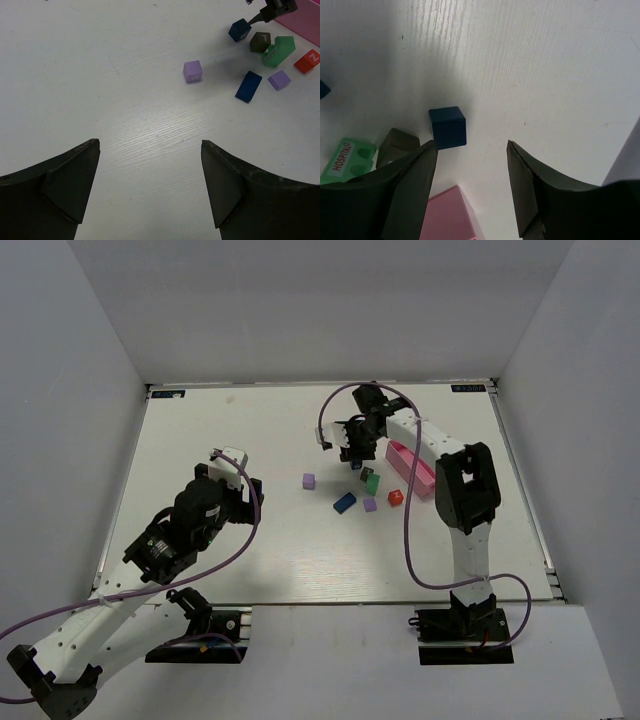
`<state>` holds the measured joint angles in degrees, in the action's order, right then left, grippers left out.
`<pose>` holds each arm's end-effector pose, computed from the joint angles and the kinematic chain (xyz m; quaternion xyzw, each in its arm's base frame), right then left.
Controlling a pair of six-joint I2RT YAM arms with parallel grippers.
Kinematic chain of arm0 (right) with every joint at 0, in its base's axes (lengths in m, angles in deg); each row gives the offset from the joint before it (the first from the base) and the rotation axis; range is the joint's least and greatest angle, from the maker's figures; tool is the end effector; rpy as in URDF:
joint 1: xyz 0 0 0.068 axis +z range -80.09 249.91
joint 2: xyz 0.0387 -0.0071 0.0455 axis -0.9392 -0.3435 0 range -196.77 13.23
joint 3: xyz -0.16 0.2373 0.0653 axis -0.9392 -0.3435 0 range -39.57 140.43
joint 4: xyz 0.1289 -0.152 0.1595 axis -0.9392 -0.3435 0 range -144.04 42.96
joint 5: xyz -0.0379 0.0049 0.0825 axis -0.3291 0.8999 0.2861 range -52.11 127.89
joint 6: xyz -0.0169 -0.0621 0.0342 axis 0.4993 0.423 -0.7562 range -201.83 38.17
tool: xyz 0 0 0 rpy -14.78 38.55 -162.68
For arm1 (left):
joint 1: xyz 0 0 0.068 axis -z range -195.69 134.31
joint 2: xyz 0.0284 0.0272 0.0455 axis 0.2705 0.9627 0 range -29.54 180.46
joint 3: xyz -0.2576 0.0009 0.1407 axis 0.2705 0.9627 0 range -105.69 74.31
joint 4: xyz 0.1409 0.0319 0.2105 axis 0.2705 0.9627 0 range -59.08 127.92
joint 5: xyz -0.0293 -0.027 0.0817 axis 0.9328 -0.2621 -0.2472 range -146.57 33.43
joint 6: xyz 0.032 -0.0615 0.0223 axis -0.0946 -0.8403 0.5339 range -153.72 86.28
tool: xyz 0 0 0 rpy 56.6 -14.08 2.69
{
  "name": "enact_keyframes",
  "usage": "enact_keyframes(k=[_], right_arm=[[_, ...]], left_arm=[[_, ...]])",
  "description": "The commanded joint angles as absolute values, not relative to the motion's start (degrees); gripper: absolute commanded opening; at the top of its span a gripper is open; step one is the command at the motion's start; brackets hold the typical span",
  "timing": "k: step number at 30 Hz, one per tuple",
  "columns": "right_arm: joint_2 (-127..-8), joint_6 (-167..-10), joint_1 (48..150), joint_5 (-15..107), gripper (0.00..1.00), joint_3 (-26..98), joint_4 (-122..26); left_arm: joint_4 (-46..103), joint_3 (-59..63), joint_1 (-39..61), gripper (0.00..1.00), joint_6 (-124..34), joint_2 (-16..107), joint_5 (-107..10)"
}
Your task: Build the wood block tower
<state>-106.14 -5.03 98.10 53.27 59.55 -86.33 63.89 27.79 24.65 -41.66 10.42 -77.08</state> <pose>0.4078 0.2369 0.2218 -0.7800 0.5543 0.0105 0.2904 0.1268 -0.0799 0.3255 0.1433 0.8293 -0.0739 0.5350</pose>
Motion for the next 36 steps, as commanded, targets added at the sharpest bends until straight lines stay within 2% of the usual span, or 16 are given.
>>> enact_keyframes(k=[1, 19, 29, 36], right_arm=[[-108.75, -2.37, 97.42, 55.55, 0.64, 64.58, -91.86], [-116.14, -1.58, 96.54, 56.17, 0.64, 70.65, -96.34], [-117.11, -1.41, 96.45, 56.17, 0.52, 71.26, -97.93], [-116.41, -2.11, 96.11, 55.21, 0.54, 71.0, -97.92]], left_arm=[[63.61, 27.9, 24.39, 0.92, -41.81, 10.18, -76.6], [63.61, 27.9, 23.86, 0.92, -41.81, 10.71, -76.08], [63.61, 27.9, 23.86, 0.92, -41.81, 10.71, -76.08], [63.61, 28.43, 23.86, 0.92, -41.81, 10.71, -76.08]])
